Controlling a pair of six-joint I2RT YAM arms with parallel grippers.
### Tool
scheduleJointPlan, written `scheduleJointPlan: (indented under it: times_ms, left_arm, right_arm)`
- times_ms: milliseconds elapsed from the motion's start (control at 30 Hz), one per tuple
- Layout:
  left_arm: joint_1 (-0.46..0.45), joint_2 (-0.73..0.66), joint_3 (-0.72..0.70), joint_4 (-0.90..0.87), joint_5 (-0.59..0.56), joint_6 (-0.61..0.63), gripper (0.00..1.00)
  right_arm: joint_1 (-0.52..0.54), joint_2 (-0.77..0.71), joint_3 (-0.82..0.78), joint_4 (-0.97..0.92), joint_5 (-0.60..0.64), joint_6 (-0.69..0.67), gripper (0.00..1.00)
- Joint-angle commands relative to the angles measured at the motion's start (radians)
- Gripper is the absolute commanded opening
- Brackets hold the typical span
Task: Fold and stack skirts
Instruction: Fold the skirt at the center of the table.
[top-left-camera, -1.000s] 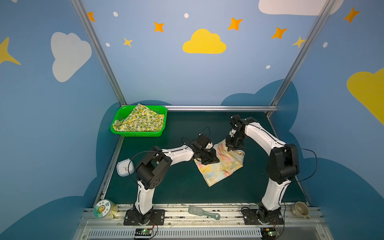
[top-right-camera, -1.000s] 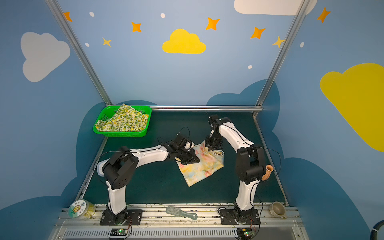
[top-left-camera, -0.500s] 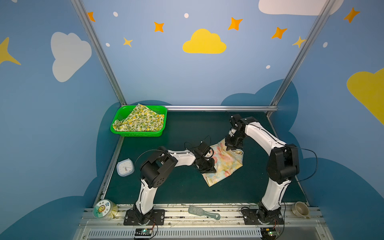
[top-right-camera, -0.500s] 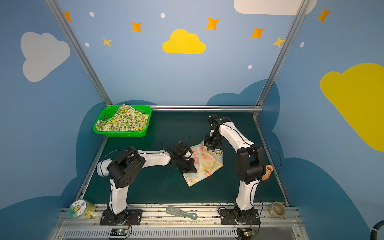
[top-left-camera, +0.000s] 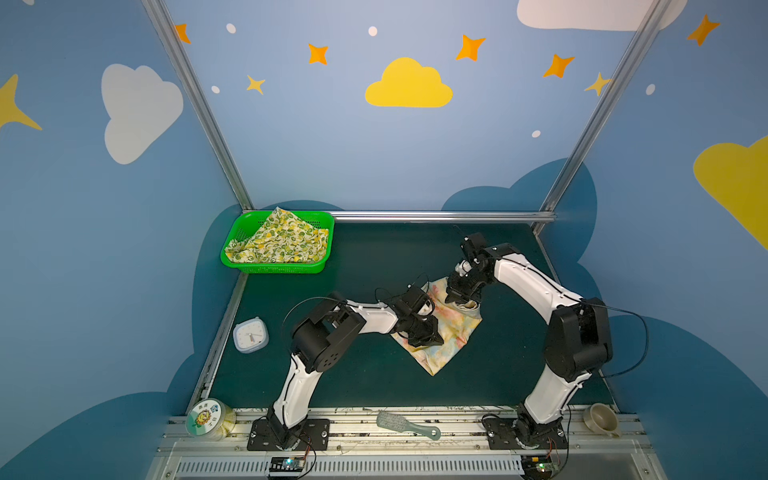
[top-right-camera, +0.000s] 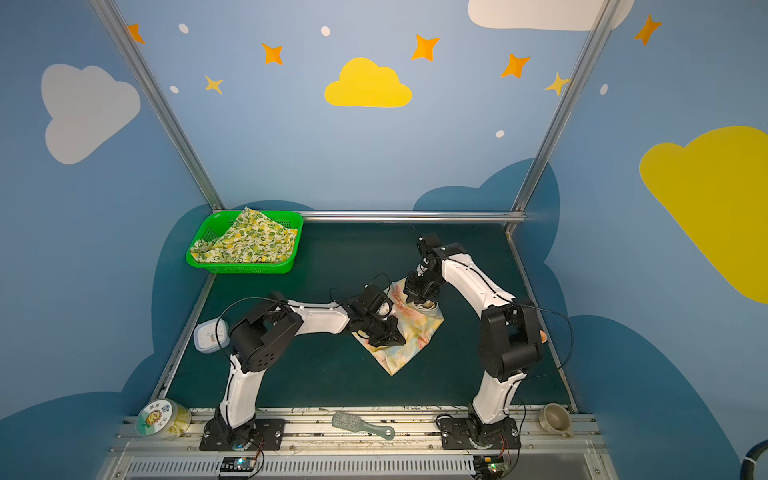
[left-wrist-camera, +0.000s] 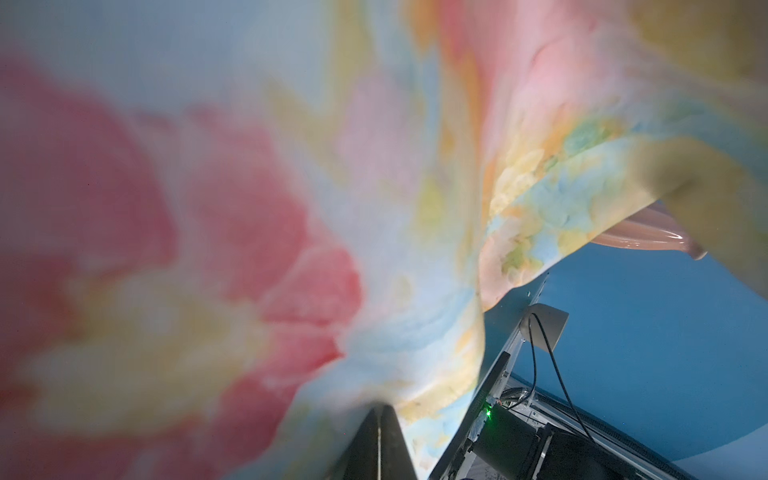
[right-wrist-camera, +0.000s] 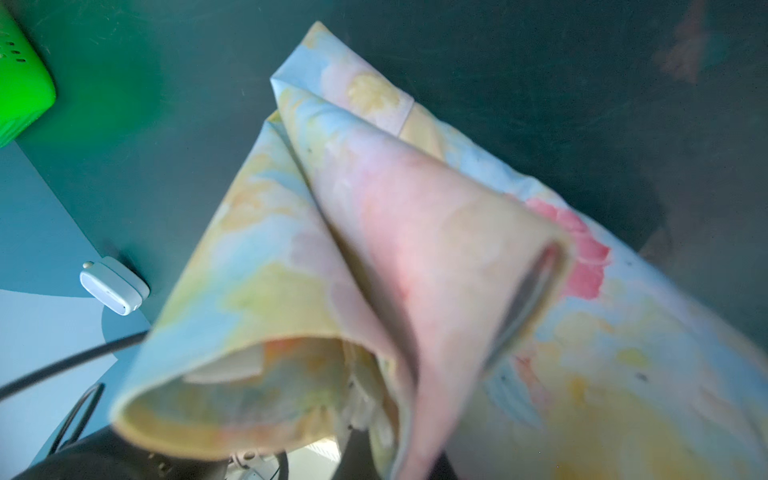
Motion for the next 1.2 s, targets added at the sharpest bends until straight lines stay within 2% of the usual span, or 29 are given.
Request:
scheduleJointPlan:
  times_ms: [0,233,467,900,1167]
  left_arm:
    - [-0.003,0.042,-0.009,-0.04,-0.066,0.0,0.07]
    - [0.016,-0.11,-0.062,-0.09,-0.067,0.008,0.08]
    - [0.059,-0.242,-0.143,-0.221,-0.096,0.07,0.08]
    - [0.071,-0.173,-0.196,-0.231,-0.133,0.102,0.07]
    - [0.078,-0.157,-0.199,-0.229,-0.137,0.101,0.06]
  right_arm:
    - [0.026,-0.035,-0.041,0.06,-0.014,0.058,0.0]
    - [0.053,-0.03,-0.057,0.086,0.013,0.073,0.0]
    - [0.083,-0.022,-0.068,0.11,0.043,0.089,0.0]
    - [0.167,-0.009,-0.068,0.124,0.07,0.111,0.0]
    - [0.226,-0.006,-0.124,0.206,0.044,0.157,0.0]
